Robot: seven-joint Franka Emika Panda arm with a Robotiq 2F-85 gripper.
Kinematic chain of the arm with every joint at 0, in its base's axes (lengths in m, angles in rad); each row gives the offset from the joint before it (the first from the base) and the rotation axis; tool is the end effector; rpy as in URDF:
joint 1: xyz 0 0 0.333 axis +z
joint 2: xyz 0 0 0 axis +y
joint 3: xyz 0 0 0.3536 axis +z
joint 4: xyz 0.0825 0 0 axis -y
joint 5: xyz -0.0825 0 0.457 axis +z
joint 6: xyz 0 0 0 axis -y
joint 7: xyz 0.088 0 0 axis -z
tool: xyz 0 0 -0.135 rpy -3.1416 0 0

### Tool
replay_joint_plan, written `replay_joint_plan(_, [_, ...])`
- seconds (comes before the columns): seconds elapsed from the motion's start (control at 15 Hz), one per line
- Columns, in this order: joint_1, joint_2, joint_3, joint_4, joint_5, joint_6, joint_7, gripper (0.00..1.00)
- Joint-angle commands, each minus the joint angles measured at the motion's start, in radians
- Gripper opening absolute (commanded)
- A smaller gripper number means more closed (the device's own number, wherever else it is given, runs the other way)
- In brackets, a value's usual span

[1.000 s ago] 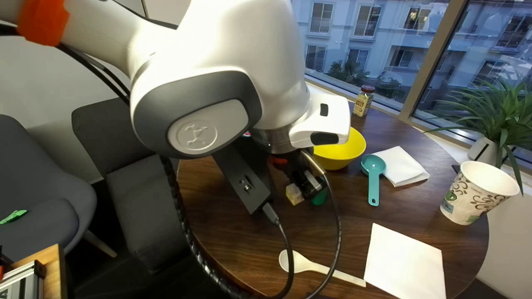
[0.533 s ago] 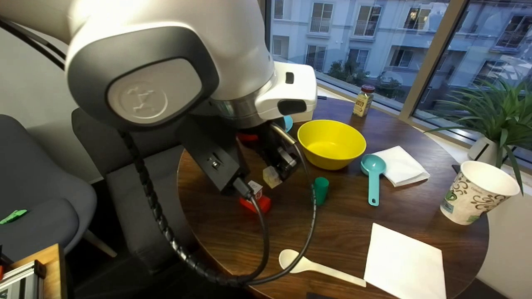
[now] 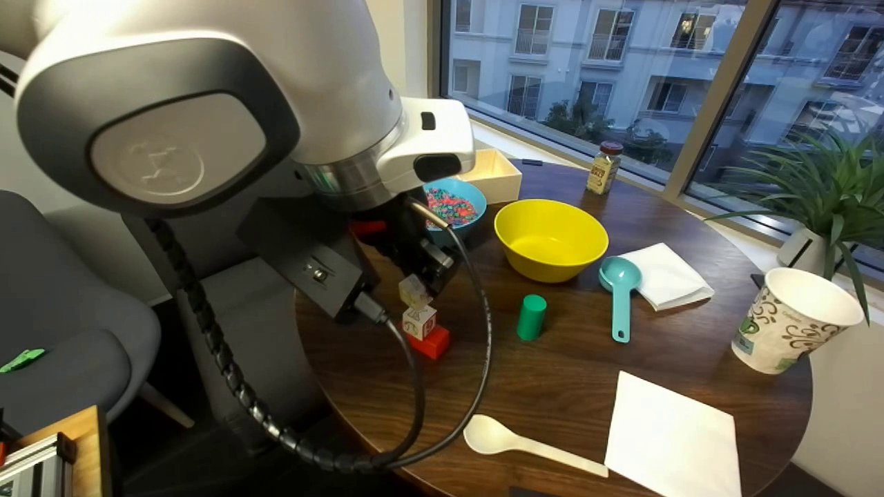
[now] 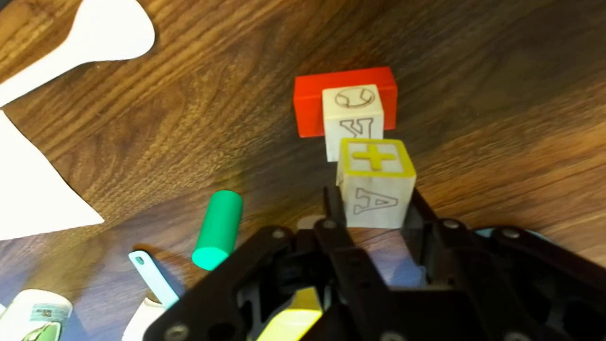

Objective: Stack the wooden blocks and the green cylinder on top of the orange block

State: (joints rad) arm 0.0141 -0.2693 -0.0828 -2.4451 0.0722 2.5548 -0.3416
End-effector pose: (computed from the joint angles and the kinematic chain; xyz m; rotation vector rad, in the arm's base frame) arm 0.5388 -0.0371 0.4104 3.0602 0.3367 0.5989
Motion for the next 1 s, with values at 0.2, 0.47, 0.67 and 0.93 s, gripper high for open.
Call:
replay_joint_plan(0.2, [0.029, -0.044, -0.038, -0.047, 0.026, -0.023, -0.116, 0.10])
replay_joint_plan(0.47, [0.036, -0.039, -0.055, -0.046, 0.036, -0.019, -0.160, 0.10])
replay_joint_plan(0.67, [0.044, -0.035, -0.063, -0.044, 0.052, -0.015, -0.185, 0.10])
replay_joint_plan(0.93, [0.053, -0.024, -0.069, -0.037, 0.073, -0.007, -0.211, 0.10])
